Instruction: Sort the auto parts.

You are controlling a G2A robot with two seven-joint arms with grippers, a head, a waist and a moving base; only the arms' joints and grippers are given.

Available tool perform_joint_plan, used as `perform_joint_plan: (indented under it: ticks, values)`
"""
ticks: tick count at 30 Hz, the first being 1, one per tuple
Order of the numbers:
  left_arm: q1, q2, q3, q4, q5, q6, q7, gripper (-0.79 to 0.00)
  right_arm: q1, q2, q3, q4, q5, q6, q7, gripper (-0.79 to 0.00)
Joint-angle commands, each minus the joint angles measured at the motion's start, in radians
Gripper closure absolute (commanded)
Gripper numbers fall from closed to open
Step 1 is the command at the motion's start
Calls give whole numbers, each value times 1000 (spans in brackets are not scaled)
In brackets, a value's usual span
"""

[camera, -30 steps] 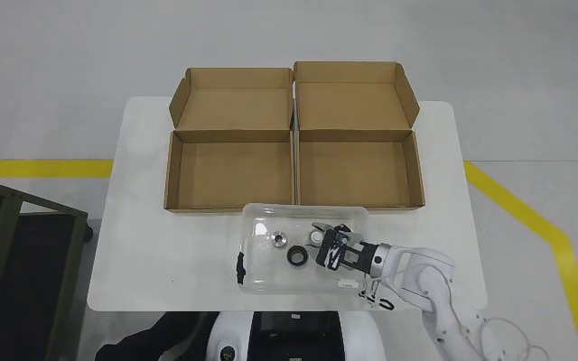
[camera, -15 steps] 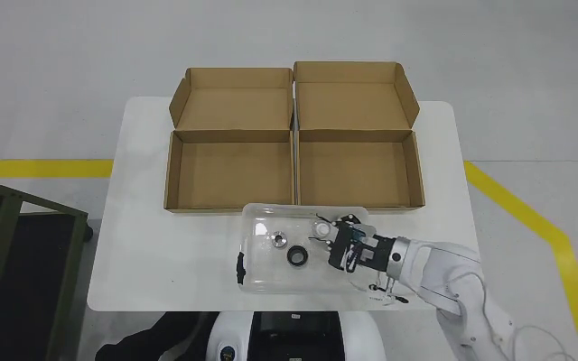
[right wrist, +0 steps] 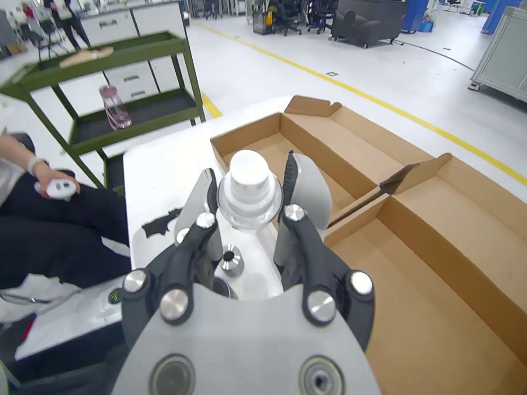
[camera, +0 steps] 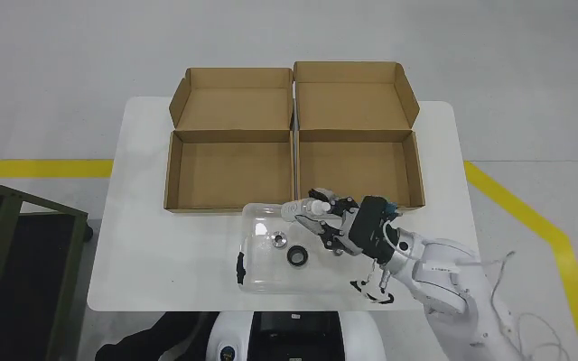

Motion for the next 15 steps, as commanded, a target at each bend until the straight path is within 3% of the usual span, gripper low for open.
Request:
perform_joint_plan:
  ticks: [1, 15]
  values:
    - [0, 0, 0, 0, 0, 0, 0, -785, 12, -4, 1, 9, 119, 32, -28, 0]
    - [0, 0, 0, 0, 0, 0, 0, -785, 41, -3, 91, -31, 399, 64, -56, 0]
